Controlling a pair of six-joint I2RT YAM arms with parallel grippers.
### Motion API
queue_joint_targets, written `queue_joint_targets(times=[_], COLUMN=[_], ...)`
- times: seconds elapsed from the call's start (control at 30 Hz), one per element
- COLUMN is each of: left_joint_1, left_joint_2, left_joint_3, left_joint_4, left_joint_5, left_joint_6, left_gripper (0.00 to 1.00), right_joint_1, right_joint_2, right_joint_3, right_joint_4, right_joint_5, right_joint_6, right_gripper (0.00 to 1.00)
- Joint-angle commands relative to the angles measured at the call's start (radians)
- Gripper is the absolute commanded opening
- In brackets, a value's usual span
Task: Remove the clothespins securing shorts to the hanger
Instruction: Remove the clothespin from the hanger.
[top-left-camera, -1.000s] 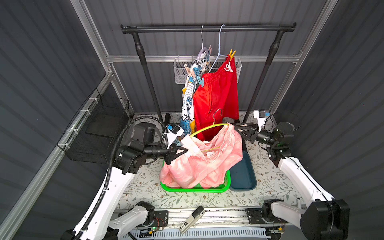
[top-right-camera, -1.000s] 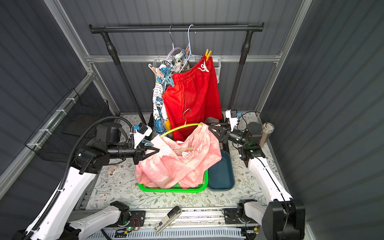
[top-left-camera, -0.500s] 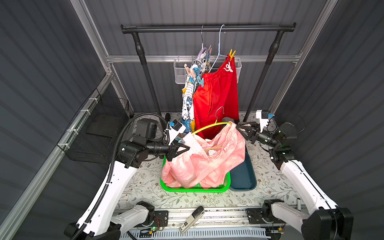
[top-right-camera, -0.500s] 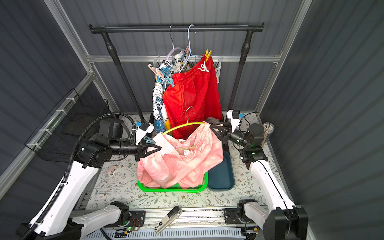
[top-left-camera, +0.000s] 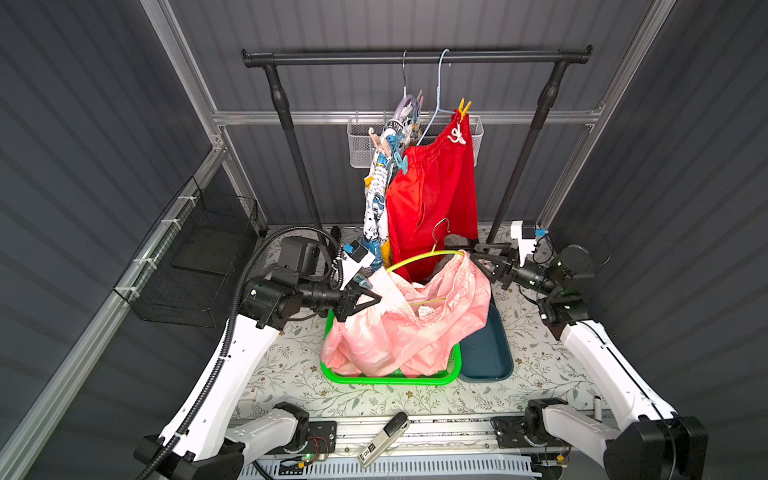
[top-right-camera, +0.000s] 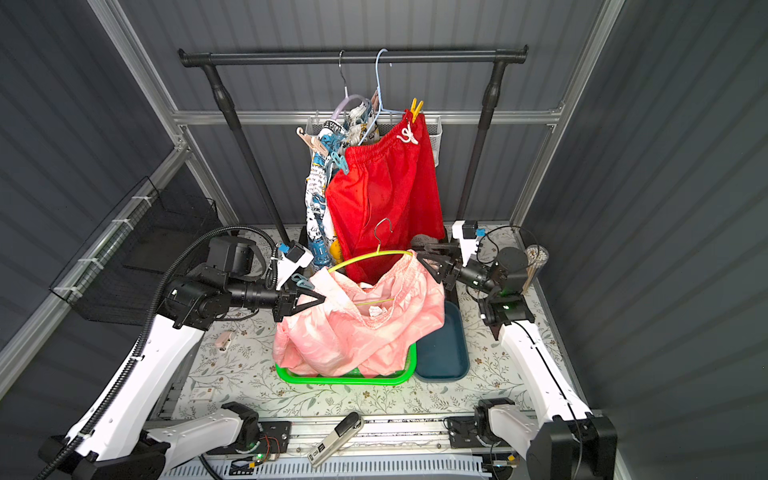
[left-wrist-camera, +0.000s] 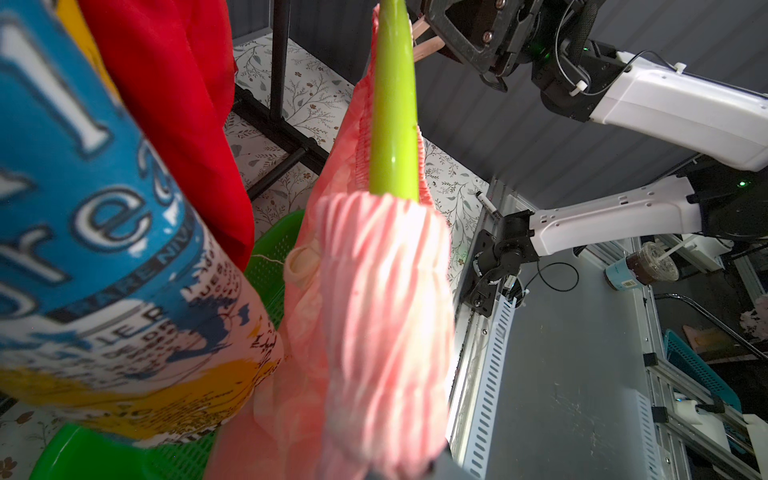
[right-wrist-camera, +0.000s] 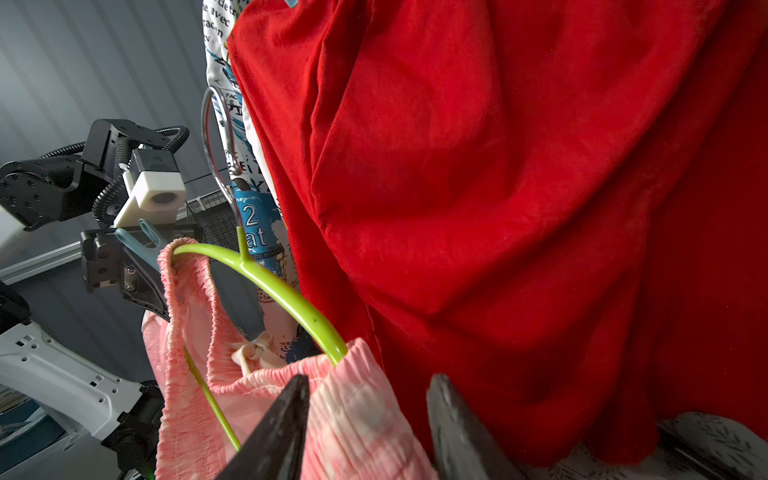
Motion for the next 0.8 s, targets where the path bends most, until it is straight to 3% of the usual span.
queue_joint_targets(times=[0.0, 0.27, 0.43, 0.77], left_joint_1=[-0.002, 0.006, 0.009, 0.012], left_joint_2=[-0.026, -0.019, -0.014, 0.004], left_joint_3=[0.053, 0.099, 0.105, 0.092], left_joint_4=[0.022, -0.007, -0.02, -0.031], left_joint_5=[0.035, 0.03, 0.023, 0.028], left_joint_6=[0.016, 0.019, 0.021, 0.028], left_gripper=[0.0, 0.0, 0.0, 0.0], right_joint_1=[0.0, -0.001, -0.006, -0.023], right_joint_2=[-0.035, -0.082, -0.095, -0.125], right_joint_3=[-0.02, -0.033, -0.044, -0.066], right_joint_4=[-0.025, -0.17, -0.161, -0.114], right_joint_5=[0.016, 0.099, 0.105, 0.117], right_joint_6=[-0.052, -0.171, -0.169, -0.146], right_gripper=[0.5, 0.49, 0.41, 0.39])
